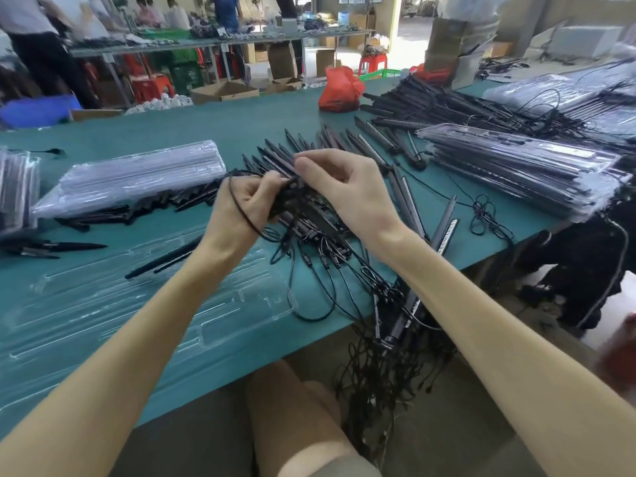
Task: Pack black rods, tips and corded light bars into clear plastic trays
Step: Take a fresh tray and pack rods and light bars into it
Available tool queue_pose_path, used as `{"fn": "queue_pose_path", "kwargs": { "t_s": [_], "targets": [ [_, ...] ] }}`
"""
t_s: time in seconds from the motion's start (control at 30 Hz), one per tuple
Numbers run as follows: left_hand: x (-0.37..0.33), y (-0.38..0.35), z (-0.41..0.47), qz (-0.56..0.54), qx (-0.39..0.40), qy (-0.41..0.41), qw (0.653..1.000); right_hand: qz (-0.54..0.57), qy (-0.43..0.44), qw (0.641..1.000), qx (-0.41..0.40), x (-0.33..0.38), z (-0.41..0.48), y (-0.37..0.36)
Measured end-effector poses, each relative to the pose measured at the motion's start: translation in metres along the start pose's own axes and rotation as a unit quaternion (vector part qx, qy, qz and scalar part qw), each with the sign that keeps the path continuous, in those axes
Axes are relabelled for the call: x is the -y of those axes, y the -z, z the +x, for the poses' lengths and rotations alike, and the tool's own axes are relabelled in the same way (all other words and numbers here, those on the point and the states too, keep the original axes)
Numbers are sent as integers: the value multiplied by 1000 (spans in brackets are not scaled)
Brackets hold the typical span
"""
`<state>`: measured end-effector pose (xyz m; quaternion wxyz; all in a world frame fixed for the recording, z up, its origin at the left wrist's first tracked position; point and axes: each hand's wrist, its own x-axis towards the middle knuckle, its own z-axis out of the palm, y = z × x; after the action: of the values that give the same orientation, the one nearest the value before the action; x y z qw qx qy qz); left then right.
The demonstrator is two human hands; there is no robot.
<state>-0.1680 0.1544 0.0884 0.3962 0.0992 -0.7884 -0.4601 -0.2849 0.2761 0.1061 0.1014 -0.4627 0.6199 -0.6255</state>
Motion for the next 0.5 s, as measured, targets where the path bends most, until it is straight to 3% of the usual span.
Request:
{"fn": "queue_pose_path", "kwargs": {
  "t_s": [0.1,0.2,0.33,0.5],
  "targets": [
    [-1,18,10,11,-73,8,997,-101,-20,995,3,-13,-16,16],
    [-7,30,17,0,-122,-6,993,-203,-70,970,110,-28,-34,34],
    [-4,30,20,15,-141,-7,990,-206,-88,949,223,-35,-46,56],
    [1,26,15,24,-124,-5,992,-193,-66,966,161,-26,-39,66]
  ]
}}
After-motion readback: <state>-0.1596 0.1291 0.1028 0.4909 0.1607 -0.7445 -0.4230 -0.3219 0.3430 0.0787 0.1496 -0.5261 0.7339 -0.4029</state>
